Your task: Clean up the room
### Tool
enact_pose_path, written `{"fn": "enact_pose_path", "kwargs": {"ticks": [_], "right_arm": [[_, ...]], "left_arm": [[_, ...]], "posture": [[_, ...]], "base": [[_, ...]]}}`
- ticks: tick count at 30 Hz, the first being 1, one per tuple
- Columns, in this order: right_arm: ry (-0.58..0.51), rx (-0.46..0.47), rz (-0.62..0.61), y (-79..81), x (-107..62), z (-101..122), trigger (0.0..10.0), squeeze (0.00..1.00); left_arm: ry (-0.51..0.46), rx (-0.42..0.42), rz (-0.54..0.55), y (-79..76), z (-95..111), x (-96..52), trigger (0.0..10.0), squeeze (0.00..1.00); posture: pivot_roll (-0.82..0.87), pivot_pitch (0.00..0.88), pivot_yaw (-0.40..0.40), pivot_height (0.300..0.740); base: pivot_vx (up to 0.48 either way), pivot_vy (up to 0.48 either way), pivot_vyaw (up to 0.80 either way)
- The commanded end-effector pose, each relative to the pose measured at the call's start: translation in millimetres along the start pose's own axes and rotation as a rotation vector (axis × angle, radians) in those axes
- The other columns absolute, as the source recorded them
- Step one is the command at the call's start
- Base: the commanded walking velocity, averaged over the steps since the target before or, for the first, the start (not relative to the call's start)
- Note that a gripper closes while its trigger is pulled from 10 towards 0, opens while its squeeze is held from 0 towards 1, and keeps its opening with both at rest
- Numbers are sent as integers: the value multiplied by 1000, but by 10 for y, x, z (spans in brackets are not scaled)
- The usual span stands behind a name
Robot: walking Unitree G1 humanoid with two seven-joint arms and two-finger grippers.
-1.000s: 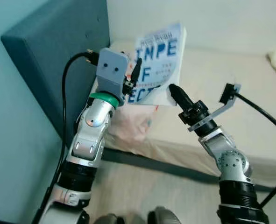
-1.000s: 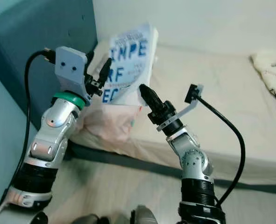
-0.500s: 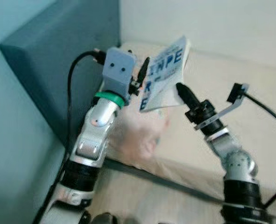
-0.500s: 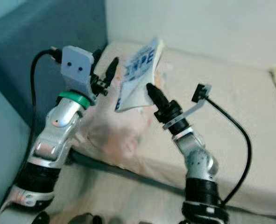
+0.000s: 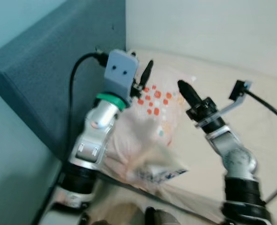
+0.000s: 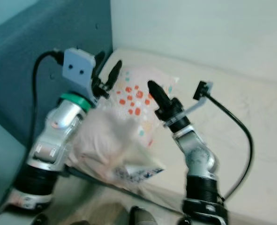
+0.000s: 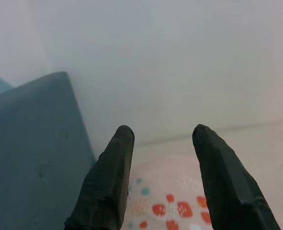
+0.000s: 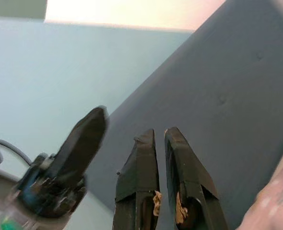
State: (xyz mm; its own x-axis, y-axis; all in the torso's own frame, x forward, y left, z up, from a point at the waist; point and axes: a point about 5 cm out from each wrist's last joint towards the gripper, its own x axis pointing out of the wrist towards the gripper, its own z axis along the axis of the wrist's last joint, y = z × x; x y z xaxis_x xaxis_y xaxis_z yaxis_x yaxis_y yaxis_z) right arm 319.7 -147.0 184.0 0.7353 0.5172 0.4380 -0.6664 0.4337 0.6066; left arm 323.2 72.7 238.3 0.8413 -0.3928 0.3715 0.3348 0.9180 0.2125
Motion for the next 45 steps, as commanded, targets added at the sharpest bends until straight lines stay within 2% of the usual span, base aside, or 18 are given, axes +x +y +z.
{"fn": "enact_pose_path", "kwargs": {"ticks": [1, 10, 29, 32, 37, 39, 40, 41, 42, 44, 45], "right_arm": [[-3, 10, -31, -62, -84, -13, 10000, 0], [0, 26, -102, -192, -224, -65, 10000, 0], [23, 29, -117, -201, -233, -155, 10000, 0], [44, 26, -154, -242, -260, -221, 10000, 0], [131, 17, -230, -358, -362, -423, 10000, 0], [196, -16, -318, -475, -488, -575, 10000, 0], [196, -16, -318, -475, -488, -575, 10000, 0], [258, -62, -390, -570, -613, -687, 10000, 0], [258, -62, -390, -570, -613, -687, 10000, 0], [401, -172, -504, -691, -793, -839, 10000, 0], [440, -145, -554, -743, -871, -898, 10000, 0]], "left_arm": [[-4, -6, -58, -88, -3, -29, 10000, 0], [75, 61, -151, -149, -224, -174, 10000, 0], [104, 80, -106, -100, -272, -181, 10000, 0], [132, 91, -85, -82, -323, -185, 10000, 0], [217, 83, -51, -24, -514, -270, 10000, 0], [294, 97, -20, 43, -688, -391, 10000, 0], [294, 97, -20, 43, -688, -391, 10000, 0], [347, 112, 2, 93, -806, -500, 10000, 0], [347, 112, 2, 93, -806, -500, 10000, 0], [396, 122, 16, 126, -914, -620, 10000, 0], [415, 126, 19, 135, -955, -668, 10000, 0]], "posture": [[-41, 0, 21, 715], [-47, 0, 31, 715], [-43, 0, 35, 715], [-43, 0, 36, 715], [-43, 0, 35, 715], [-41, 0, 29, 715], [-41, 0, 29, 715], [-39, 0, 25, 715], [-39, 0, 25, 715], [-35, 3, 17, 715], [-34, 5, 17, 715]], "base": [[0, 0, 0], [0, 0, 0], [0, 0, 0], [0, 0, 0], [0, 0, 0], [0, 0, 0], [0, 0, 0], [0, 0, 0], [0, 0, 0], [0, 0, 0], [0, 0, 0]]}}
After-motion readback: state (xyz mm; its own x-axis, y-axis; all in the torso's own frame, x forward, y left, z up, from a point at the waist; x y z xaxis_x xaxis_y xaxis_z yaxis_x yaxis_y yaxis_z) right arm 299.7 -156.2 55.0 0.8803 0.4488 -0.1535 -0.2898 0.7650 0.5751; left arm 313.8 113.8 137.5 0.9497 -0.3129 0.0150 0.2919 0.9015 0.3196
